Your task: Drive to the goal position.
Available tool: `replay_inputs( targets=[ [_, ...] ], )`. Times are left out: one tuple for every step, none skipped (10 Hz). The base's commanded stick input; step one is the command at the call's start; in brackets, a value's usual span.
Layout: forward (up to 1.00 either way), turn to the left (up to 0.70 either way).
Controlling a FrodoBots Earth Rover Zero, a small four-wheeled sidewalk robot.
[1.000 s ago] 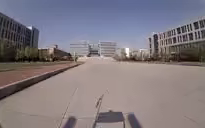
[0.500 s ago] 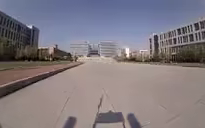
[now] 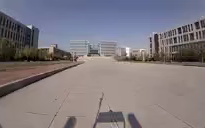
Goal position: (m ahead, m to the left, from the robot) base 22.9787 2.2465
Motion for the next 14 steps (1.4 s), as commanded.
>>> replay_inputs(
  targets=[
    [0.70, 0.00],
    [0.70, 0.00],
    [0.70, 0.00],
    [0.70, 0.00],
    [0.70, 0.00],
    [0.70, 0.00],
    [0.70, 0.00],
    [0.70, 0.00],
    [0.70, 0.00],
    [0.70, 0.00],
    [0.70, 0.00],
    [0.70, 0.00],
    [0.70, 0.00],
    [0.70, 0.00]
  ],
)
